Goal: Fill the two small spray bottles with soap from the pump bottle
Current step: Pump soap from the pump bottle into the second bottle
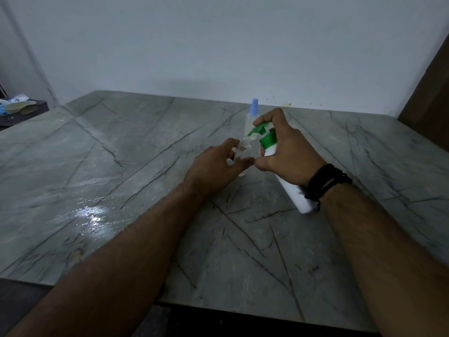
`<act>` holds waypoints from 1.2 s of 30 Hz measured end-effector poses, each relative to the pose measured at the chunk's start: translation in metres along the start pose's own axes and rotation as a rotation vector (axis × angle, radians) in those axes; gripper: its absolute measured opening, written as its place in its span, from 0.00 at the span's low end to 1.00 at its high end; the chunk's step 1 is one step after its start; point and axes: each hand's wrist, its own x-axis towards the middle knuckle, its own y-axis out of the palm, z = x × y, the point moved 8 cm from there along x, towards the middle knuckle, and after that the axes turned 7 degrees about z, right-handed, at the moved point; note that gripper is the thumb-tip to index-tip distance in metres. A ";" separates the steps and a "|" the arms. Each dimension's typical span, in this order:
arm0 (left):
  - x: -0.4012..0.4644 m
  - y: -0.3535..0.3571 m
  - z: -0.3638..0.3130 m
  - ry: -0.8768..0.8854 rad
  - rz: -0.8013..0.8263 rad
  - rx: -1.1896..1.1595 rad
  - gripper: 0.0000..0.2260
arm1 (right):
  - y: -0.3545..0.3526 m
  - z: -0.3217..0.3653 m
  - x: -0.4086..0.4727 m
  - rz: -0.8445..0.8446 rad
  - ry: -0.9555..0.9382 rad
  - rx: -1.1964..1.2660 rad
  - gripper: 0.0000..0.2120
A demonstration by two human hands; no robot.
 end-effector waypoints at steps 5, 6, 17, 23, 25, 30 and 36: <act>0.000 0.001 -0.001 0.005 0.008 0.000 0.24 | 0.000 0.000 -0.001 -0.010 -0.005 -0.003 0.33; 0.000 0.000 -0.002 0.004 0.007 -0.003 0.24 | 0.000 0.000 -0.001 -0.009 -0.005 -0.007 0.33; -0.001 0.000 -0.001 0.021 -0.009 -0.013 0.23 | -0.001 0.000 -0.001 -0.015 -0.008 -0.003 0.33; -0.001 -0.001 -0.001 0.017 -0.007 -0.013 0.23 | -0.002 -0.001 -0.001 -0.021 -0.001 0.007 0.31; -0.001 0.000 -0.001 0.021 -0.009 -0.010 0.23 | -0.001 0.000 -0.001 -0.016 -0.008 -0.002 0.32; 0.000 0.001 0.001 0.027 -0.016 0.004 0.23 | 0.000 0.002 -0.001 -0.008 -0.022 -0.006 0.32; 0.002 0.002 0.003 0.012 -0.006 0.003 0.23 | 0.001 0.002 -0.001 -0.017 -0.021 -0.008 0.32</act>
